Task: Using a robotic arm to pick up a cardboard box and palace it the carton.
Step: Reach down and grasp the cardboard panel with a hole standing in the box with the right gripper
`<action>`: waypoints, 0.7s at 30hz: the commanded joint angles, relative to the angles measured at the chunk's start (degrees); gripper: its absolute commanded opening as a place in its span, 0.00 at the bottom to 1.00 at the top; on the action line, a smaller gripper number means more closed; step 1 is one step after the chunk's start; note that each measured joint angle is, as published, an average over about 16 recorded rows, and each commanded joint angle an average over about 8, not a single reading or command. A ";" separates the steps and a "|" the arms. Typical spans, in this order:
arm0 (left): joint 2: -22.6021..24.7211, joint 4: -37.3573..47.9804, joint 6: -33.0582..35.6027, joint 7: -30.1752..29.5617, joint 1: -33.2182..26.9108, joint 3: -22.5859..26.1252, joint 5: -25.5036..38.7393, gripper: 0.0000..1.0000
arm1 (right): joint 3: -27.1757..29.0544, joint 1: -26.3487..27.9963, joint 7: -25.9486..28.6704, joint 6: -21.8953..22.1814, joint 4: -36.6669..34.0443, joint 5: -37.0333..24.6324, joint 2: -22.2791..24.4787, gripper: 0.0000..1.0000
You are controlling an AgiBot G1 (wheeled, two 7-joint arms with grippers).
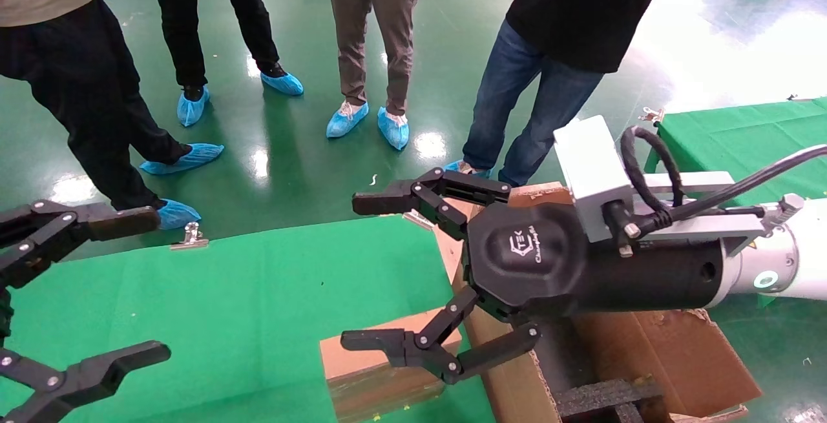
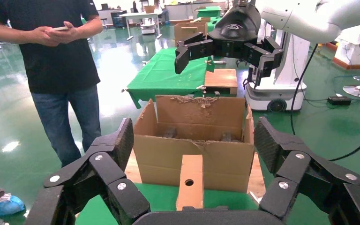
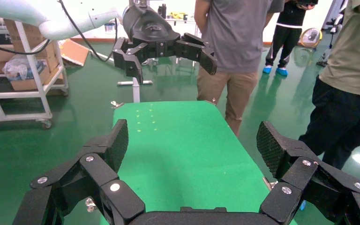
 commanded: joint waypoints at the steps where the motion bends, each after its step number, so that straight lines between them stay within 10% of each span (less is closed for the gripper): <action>1: 0.00 0.00 0.00 0.00 0.00 0.00 0.00 0.00 | 0.08 -0.15 -0.02 0.08 0.00 0.15 0.07 1.00; 21: 0.00 0.01 0.00 0.01 -0.01 0.02 -0.01 0.00 | -16.37 12.14 -3.36 -4.66 -7.67 -22.34 -5.30 1.00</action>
